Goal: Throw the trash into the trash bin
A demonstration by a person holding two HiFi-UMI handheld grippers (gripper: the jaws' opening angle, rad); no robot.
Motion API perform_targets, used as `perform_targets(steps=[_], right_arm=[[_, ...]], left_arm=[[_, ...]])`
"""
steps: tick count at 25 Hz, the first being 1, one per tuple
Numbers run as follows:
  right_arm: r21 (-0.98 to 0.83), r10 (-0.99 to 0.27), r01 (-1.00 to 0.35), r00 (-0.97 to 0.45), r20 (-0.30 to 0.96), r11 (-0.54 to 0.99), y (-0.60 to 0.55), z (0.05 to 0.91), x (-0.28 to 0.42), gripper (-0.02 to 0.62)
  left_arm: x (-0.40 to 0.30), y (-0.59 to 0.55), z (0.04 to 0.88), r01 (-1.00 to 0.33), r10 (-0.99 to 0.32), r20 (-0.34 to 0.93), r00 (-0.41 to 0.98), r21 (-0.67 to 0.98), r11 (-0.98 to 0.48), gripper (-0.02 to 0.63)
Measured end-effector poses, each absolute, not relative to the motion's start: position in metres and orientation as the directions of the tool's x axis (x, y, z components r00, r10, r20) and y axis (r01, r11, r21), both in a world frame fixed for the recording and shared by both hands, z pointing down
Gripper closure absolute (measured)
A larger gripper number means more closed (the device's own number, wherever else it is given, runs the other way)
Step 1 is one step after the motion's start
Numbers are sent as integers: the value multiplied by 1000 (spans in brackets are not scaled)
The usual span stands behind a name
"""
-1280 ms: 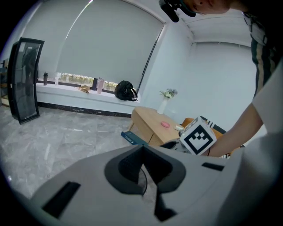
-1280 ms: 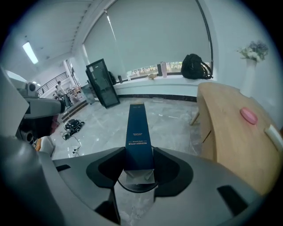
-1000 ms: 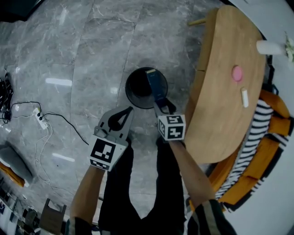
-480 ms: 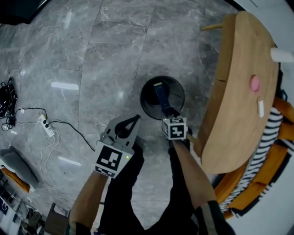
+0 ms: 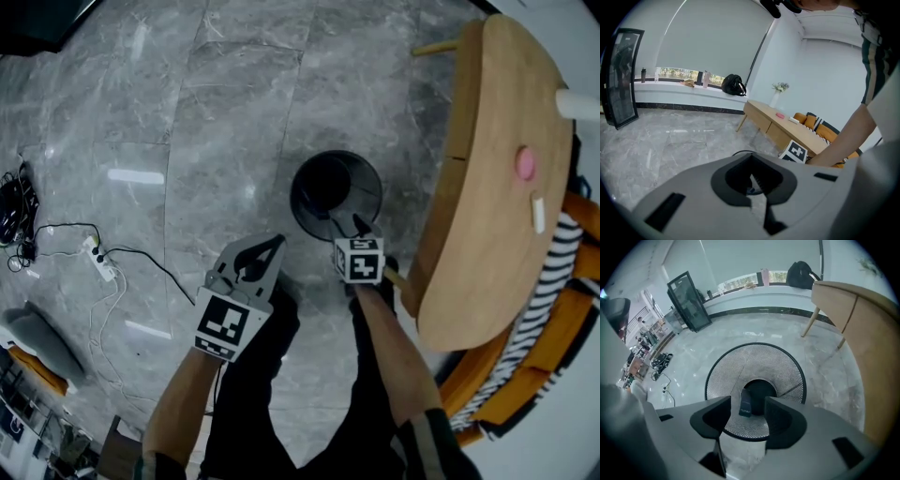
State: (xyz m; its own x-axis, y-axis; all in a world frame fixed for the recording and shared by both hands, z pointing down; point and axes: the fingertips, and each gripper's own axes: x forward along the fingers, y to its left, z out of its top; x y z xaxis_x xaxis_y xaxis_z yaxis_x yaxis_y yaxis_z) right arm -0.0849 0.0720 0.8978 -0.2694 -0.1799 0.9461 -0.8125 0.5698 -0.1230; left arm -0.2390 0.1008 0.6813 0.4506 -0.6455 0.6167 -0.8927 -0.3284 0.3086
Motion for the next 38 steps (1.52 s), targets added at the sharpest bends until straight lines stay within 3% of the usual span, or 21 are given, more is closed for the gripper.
perform_targets(steps=[3, 11, 27, 38], right_arm=[[-151, -192, -810, -308, 932, 567, 72, 879, -86, 385], [-155, -311, -770, -422, 852, 619, 37, 776, -87, 593], [-171, -549, -787, -551, 628, 593, -39, 574, 0, 595], [-143, -623, -825, -514, 589, 546, -75, 544, 114, 595]], left_arm=[[-233, 99, 678, -893, -646, 616, 451, 311, -326, 607], [-220, 84, 642, -905, -665, 614, 425, 296, -306, 607], [-117, 15, 534, -899, -714, 547, 437, 247, -362, 607], [-18, -25, 507, -877, -702, 529, 477, 229, -423, 607]])
